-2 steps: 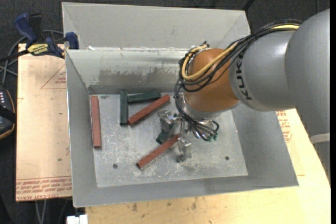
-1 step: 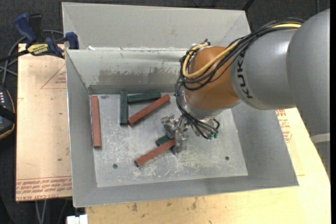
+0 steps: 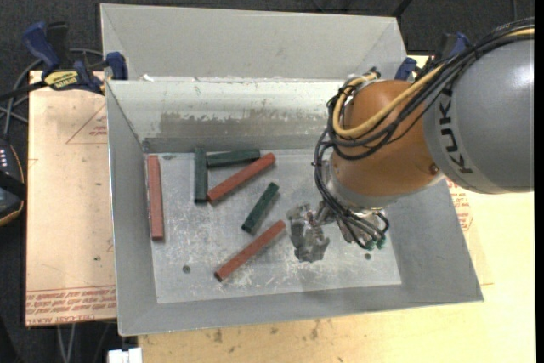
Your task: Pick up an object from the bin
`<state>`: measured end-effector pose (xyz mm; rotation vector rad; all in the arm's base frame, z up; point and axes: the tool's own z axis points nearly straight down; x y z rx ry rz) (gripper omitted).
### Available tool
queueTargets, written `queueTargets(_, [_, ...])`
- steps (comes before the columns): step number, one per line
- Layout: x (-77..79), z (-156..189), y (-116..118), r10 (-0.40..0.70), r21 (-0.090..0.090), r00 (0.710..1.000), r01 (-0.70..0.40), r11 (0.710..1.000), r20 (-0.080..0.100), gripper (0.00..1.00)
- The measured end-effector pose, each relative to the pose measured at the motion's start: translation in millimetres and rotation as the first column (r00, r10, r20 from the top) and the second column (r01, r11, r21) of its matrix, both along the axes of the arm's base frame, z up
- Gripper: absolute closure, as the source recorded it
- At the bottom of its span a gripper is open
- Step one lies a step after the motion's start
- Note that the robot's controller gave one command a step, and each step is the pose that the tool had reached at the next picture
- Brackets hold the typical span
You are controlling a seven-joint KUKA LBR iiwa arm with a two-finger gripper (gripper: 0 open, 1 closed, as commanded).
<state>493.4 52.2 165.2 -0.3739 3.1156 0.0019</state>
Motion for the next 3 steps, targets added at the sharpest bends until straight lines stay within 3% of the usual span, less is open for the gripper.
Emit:
queueTargets(1, [0.8,-4,0,0.001,-0.001,1.000,-0.001,1.000,-0.003,0.00])
queueTargets(2, [32.9,-96,26,0.042,0.002,0.999,-0.042,0.999,0.004,0.00])
queueTargets(3, [33.7,-92,25,0.041,0.001,0.999,-0.041,0.999,0.005,1.00])
